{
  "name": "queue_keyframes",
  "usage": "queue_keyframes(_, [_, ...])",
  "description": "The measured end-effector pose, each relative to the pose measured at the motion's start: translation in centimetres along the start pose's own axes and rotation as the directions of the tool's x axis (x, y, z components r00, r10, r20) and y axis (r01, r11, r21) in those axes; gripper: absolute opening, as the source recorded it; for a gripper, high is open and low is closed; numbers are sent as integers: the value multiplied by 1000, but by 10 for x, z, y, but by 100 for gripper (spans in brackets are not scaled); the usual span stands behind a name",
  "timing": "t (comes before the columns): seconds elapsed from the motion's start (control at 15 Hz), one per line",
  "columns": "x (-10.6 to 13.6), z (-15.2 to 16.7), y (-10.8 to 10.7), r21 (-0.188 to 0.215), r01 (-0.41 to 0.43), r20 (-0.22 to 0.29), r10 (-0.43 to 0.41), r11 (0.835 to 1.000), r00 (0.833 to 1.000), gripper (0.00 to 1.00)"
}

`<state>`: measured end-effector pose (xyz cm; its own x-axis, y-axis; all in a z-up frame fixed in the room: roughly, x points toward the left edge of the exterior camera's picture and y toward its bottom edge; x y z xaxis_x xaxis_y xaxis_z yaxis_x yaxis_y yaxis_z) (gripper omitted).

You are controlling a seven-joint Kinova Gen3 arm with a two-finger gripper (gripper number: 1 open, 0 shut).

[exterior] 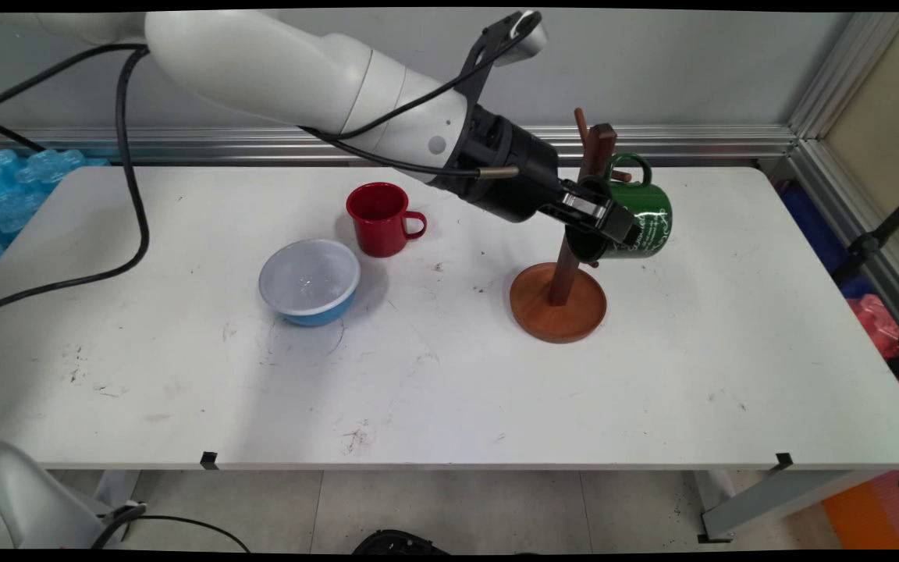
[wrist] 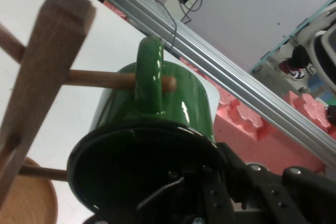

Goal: Place the picked object on the table

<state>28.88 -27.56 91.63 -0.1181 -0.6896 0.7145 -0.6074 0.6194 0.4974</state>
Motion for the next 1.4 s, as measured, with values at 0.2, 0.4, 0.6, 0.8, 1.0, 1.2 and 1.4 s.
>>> queue_keyframes(0.2, [1, -2, 3, -9, -5, -3, 5, 1000, 1000, 0])
queue_keyframes(0.4, [2, -6, 7, -20, -12, -4, 12, 1000, 1000, 0])
queue_keyframes(0.6, [2, -10, 10, -29, -17, -2, 17, 999, 1000, 0])
queue_keyframes(0.8, [0, -17, 14, -37, -25, 3, 25, 999, 1000, 0])
queue_keyframes(1.0, [-1, -26, 17, -43, -38, 12, 39, 998, 999, 0])
queue_keyframes(1.2, [-1, -35, 17, -35, -62, 25, 63, 997, 998, 0])
queue_keyframes(1.4, [0, -46, 18, -19, -101, 56, 102, 995, 993, 0])
